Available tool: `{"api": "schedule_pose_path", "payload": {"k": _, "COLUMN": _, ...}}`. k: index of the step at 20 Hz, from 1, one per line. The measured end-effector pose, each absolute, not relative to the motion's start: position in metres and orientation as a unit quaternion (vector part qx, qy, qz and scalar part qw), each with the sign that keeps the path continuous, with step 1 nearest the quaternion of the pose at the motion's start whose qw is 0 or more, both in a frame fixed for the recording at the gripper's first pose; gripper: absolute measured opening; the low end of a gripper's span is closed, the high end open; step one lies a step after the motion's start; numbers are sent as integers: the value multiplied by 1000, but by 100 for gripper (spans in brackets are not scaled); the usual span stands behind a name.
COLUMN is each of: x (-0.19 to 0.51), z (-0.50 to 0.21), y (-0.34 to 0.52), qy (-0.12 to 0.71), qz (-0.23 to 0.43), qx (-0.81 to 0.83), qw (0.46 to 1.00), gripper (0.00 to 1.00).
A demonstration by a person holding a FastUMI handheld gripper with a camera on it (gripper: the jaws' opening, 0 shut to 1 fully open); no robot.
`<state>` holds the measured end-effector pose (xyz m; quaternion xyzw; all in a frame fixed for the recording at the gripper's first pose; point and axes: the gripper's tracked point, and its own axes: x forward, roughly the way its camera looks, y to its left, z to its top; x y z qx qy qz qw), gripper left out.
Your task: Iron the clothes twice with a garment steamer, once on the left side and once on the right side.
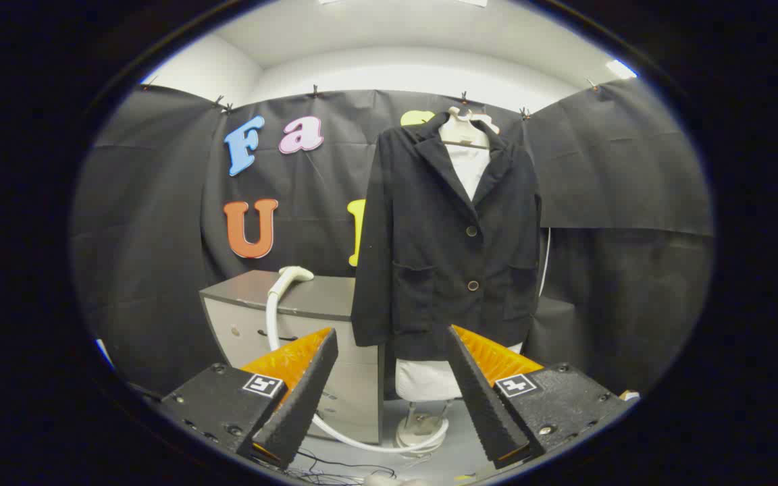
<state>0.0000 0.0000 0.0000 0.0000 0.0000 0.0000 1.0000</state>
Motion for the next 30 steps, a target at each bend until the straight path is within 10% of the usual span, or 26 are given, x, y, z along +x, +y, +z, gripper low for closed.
{"api": "schedule_pose_path", "payload": {"k": 19, "x": 30, "z": 28, "y": 31, "qy": 1, "qz": 19, "qx": 5, "qw": 1000, "gripper": 99}}
{"api": "schedule_pose_path", "payload": {"k": 30, "x": 161, "z": 60, "y": 128, "qy": 42, "qz": 98, "qx": 10, "qw": 994, "gripper": 99}}
